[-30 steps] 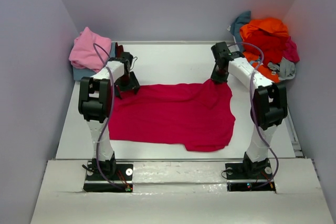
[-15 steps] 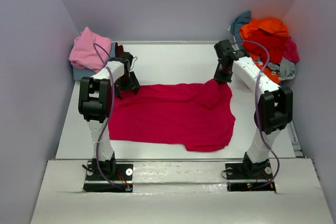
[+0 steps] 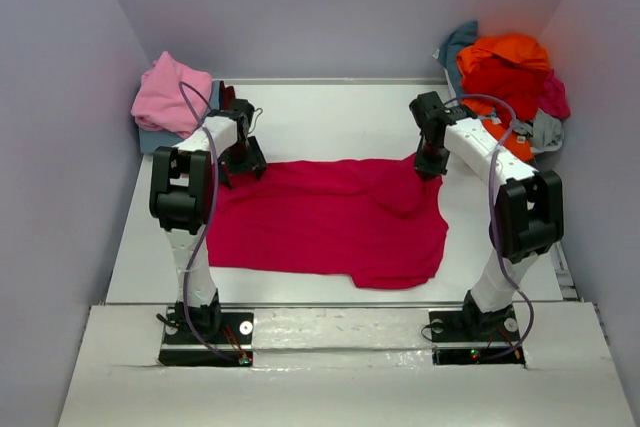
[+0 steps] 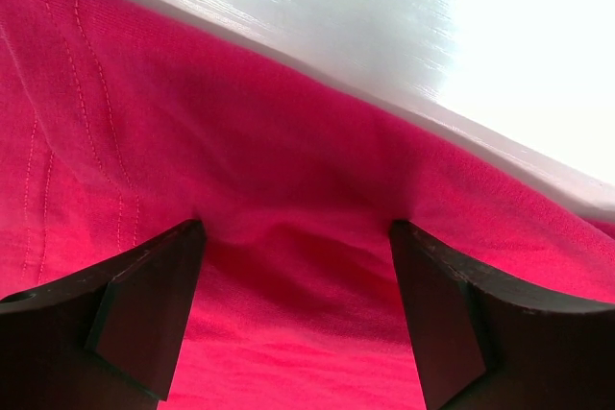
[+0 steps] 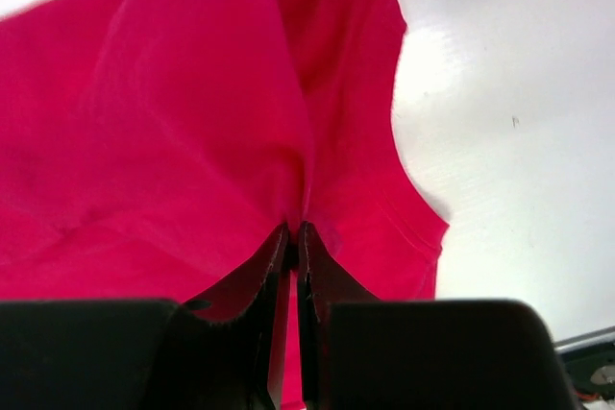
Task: Fold and stack the t-shirts
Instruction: Fold the flattened tshirt in 1/3 of the way
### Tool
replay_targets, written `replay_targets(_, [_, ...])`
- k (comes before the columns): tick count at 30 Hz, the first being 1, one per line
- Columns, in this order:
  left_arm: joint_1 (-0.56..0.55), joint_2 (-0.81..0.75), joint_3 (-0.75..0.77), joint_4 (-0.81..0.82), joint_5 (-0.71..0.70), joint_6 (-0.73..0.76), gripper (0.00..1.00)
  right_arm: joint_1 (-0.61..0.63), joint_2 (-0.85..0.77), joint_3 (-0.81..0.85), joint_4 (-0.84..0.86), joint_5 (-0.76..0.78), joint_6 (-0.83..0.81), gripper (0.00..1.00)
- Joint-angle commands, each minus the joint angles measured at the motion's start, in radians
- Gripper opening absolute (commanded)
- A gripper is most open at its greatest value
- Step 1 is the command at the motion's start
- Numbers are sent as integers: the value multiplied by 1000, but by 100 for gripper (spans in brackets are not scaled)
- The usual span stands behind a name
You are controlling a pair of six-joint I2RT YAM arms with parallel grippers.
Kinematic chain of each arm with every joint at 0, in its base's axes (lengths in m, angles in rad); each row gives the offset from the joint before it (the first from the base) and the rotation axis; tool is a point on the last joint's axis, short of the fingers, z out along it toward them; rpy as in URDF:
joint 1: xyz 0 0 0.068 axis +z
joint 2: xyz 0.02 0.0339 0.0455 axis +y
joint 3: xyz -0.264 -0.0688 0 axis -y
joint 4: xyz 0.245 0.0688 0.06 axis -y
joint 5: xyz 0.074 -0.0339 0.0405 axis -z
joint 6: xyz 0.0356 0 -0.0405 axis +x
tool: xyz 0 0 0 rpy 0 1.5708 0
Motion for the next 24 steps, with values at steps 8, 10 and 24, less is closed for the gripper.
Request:
replay_targets(8, [5, -37, 27, -28, -20, 20, 90, -4, -61, -107, -26, 20, 25, 22])
replay_targets(10, [5, -40, 25, -28, -19, 20, 90, -4, -53, -114, -21, 30, 25, 34])
replay_targets(24, [5, -54, 22, -33, -23, 19, 90, -4, -27, -98, 23, -40, 5, 63])
